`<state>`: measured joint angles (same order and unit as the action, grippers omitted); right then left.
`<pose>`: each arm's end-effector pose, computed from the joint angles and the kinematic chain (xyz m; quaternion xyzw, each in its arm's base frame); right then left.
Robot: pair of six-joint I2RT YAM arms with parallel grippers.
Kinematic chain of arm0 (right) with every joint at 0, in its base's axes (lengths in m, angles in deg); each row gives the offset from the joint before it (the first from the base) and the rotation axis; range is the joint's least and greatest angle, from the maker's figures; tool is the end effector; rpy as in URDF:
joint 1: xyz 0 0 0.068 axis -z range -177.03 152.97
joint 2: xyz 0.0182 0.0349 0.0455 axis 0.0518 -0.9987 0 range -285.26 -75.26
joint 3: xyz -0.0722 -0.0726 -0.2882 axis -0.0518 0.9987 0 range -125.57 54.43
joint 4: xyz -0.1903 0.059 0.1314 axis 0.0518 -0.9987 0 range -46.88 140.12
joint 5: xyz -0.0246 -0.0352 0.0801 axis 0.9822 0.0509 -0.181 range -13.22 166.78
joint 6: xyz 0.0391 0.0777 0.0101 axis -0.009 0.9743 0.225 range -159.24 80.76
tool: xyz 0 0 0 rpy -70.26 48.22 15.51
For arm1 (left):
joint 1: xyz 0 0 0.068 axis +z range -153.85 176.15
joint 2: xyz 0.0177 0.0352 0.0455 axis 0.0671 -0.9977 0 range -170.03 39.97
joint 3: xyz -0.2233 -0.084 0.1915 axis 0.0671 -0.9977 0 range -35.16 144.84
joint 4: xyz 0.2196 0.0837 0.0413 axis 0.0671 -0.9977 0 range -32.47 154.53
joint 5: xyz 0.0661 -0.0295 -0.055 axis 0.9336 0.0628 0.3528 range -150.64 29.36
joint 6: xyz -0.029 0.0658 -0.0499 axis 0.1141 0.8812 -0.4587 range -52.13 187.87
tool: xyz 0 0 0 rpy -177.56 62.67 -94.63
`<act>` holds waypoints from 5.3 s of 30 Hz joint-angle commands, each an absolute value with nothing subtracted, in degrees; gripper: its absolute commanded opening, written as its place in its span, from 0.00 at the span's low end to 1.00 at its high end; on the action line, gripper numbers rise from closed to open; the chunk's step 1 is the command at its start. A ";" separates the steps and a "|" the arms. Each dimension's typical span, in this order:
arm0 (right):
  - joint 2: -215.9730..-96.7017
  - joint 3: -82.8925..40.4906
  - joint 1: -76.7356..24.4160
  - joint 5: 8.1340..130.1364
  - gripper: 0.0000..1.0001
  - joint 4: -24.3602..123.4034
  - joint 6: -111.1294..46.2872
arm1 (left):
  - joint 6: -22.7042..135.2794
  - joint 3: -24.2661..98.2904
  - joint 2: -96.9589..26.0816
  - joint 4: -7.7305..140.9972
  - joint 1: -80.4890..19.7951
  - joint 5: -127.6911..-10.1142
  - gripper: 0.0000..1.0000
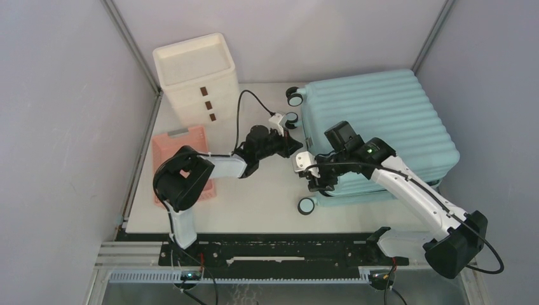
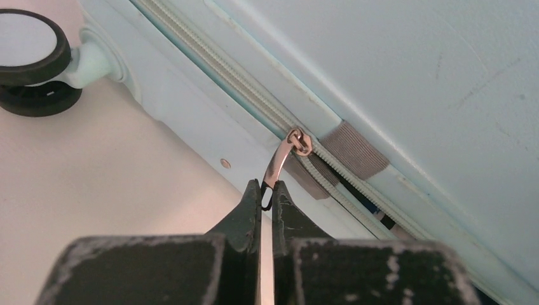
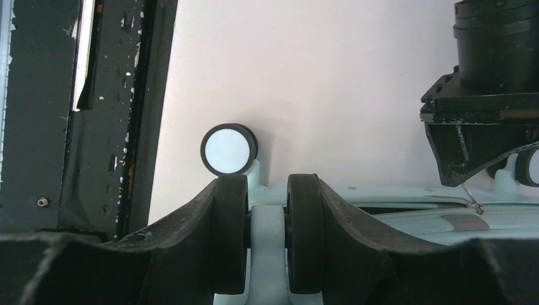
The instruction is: Open, take out, and arrange the luggage
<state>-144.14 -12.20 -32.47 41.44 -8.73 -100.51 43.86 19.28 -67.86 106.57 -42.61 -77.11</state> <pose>0.1382 0.1536 0.3225 -0.7399 0.5565 0.2333 0.2975 0.3265 -0.2904 0.2268 0.1883 0.7476 -0.4212 0.4777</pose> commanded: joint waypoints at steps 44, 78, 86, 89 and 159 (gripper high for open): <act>-137.00 -6.91 -33.02 36.31 0.00 -9.96 -98.83 | 30.91 30.96 -78.02 120.38 -32.85 -115.08 0.59; -137.02 -6.90 -32.24 35.73 0.00 -9.47 -99.18 | 24.71 38.95 -86.42 117.88 -33.31 -121.42 0.27; -136.97 -6.91 -31.88 35.73 0.00 -9.08 -99.19 | 24.79 37.29 -84.54 118.14 -33.34 -118.56 0.09; -136.84 -6.91 -31.76 35.82 0.00 -8.97 -99.19 | 25.51 35.65 -82.55 117.96 -33.29 -115.95 0.00; -127.35 -2.42 -31.52 35.87 0.00 -36.50 -120.66 | 18.23 27.37 -81.00 143.11 -28.72 -118.85 0.70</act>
